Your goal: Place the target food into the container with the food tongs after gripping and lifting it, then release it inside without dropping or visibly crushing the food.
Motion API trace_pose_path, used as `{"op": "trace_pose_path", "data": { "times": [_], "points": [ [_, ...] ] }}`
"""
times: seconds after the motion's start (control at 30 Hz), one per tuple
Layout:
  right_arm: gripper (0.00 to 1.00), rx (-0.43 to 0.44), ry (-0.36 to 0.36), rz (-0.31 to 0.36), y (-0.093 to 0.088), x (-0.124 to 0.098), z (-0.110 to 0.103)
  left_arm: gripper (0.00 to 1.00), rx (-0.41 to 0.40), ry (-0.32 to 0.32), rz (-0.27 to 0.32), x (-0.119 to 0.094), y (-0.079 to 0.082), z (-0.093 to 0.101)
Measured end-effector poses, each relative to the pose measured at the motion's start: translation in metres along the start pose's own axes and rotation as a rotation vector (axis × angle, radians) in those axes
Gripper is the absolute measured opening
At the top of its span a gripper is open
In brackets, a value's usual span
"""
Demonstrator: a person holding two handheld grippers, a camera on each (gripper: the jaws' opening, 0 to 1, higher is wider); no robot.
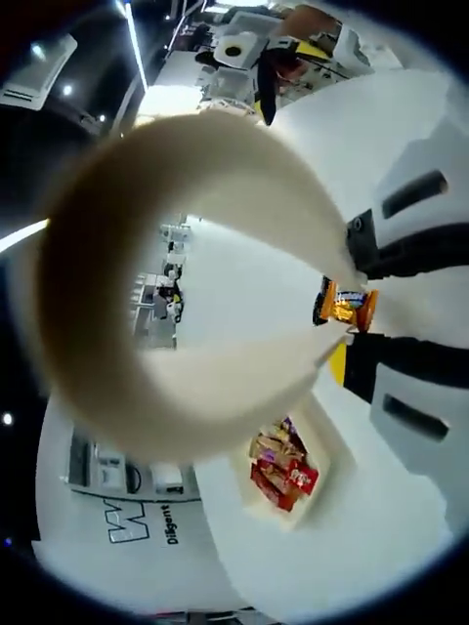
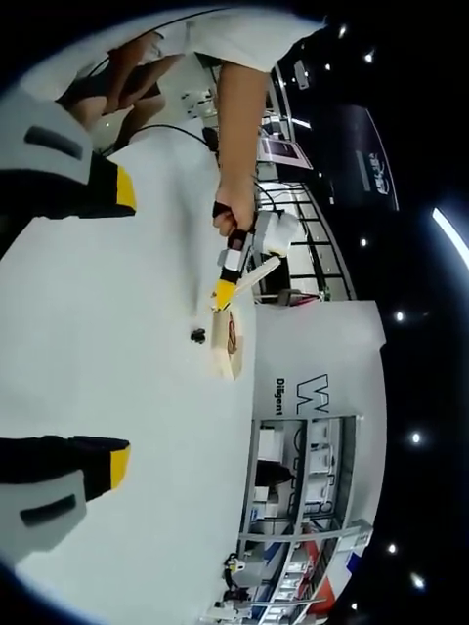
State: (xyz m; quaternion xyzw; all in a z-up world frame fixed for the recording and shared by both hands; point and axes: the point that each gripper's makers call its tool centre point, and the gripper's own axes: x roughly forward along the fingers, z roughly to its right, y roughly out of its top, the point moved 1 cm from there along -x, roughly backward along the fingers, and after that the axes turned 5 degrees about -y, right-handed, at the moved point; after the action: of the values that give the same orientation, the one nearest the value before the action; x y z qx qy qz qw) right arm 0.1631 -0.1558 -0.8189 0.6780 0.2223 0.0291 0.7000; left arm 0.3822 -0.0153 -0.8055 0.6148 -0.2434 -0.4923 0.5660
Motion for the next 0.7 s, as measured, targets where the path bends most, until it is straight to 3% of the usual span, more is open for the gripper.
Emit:
{"op": "trace_pose_path", "data": {
  "times": [0.07, 0.13, 0.2, 0.3, 0.7],
  "points": [
    [0.92, 0.0, 0.004, 0.003, 0.003, 0.001, -0.001, 0.2, -0.008, 0.014, 0.021, -0.002, 0.009, -0.006],
    [0.93, 0.005, 0.005, 0.01, 0.005, 0.001, -0.001, 0.2, 0.042, 0.05, 0.041, -0.004, 0.019, -0.016],
    [0.94, 0.022, 0.009, 0.019, 0.007, 0.002, 0.0, 0.19, -0.015, 0.081, 0.051, -0.003, 0.024, -0.03],
    [0.93, 0.018, 0.007, 0.023, 0.007, 0.003, 0.001, 0.19, -0.007, 0.086, 0.03, -0.001, 0.021, -0.038],
    [0.93, 0.022, 0.019, 0.017, 0.005, 0.006, 0.005, 0.24, -0.03, 0.086, -0.024, -0.004, -0.007, -0.026]
  ]
}}
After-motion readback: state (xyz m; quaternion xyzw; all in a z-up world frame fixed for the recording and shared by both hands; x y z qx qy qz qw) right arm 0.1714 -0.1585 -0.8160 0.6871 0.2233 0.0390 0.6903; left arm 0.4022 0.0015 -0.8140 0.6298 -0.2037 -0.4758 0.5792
